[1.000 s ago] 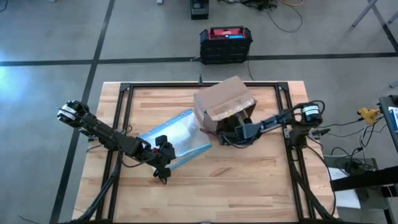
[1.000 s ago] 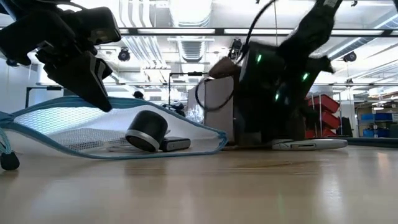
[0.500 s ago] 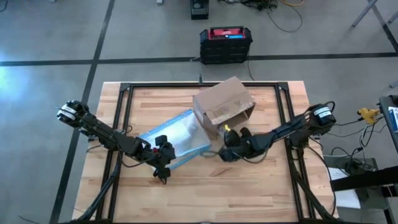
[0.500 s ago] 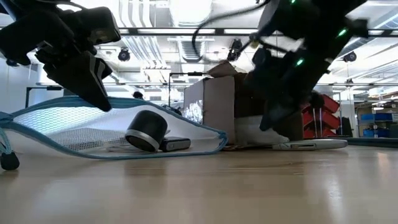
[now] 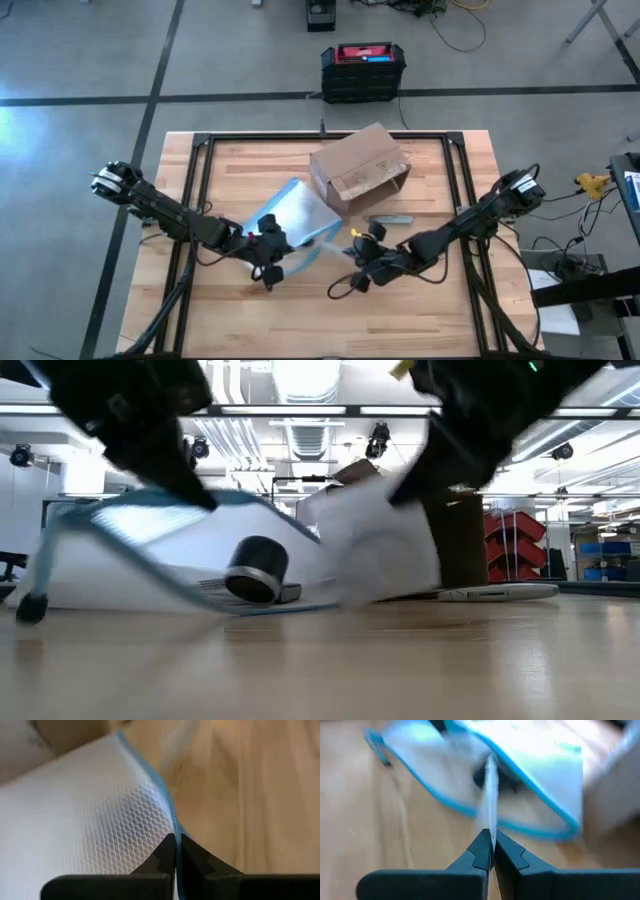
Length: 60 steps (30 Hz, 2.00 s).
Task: Unpack boxes
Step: Put the transparent earphone pouch bag into the zip bag
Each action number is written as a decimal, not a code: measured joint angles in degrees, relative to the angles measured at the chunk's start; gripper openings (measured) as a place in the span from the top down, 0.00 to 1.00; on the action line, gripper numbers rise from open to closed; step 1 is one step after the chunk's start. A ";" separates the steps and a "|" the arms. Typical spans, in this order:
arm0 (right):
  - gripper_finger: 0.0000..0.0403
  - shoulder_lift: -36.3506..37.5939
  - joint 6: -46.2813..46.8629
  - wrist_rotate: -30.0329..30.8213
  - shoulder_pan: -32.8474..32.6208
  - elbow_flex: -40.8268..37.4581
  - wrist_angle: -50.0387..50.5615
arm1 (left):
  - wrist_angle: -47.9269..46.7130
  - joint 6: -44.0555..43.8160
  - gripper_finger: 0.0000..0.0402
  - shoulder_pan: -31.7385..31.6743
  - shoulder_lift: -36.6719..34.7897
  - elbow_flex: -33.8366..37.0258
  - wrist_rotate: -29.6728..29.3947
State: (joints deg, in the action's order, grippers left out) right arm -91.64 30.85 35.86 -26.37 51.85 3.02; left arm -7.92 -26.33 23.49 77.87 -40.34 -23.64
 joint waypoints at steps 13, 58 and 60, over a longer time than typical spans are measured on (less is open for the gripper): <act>1.00 -12.41 -20.92 -3.10 3.10 12.93 -6.80 | 10.47 9.56 1.00 0.01 0.02 0.00 0.05; 0.78 -21.19 5.59 -9.62 6.35 31.60 39.70 | 12.46 6.10 1.00 0.52 2.71 0.33 -5.15; 0.84 -22.32 5.62 -8.61 6.23 30.52 39.53 | 12.78 6.08 1.00 0.54 2.71 0.33 -5.66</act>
State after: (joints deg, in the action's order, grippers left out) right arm -113.95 36.47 27.25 -20.14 82.37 42.54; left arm 4.86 -20.25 24.03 80.58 -40.01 -29.30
